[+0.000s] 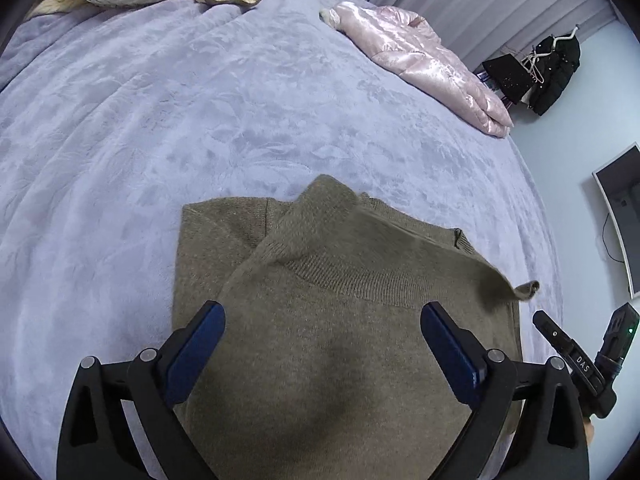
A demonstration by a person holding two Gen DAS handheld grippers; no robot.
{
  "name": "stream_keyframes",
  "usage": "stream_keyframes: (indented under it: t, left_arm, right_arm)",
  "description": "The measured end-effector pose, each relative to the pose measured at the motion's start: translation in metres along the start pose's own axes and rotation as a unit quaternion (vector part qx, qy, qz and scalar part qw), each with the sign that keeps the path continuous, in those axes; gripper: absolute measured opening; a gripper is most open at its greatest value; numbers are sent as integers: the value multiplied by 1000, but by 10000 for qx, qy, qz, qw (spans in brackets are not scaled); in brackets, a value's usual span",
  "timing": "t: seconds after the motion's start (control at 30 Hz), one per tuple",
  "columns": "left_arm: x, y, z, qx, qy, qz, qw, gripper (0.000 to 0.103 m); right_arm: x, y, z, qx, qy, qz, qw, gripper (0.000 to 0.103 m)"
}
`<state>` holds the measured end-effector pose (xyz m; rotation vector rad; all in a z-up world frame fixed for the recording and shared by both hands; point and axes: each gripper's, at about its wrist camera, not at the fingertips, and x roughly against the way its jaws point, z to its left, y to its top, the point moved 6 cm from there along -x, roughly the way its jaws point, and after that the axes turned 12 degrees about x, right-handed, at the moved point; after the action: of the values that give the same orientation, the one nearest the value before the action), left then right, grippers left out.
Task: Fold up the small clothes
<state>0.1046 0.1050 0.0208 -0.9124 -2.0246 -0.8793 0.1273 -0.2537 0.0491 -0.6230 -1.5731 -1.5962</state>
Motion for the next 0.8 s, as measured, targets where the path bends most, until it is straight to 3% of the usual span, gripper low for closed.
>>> stream_keyframes:
  t: [0.23,0.5,0.8]
  left_arm:
    - [-8,-33,-6,-695,341,90,9970,98]
    - [-31,-15,-66,-1421,526,-328,9879,98]
    - [-87,12,-48,-1298,991,-184,9864,98]
  right_arm:
    - [14,-22,29,942,-208,87,9953,73]
    - [-11,-2,56,1498,-160,-46,9886,73]
    - [-73,20,43,1539,-518,277,9863,73]
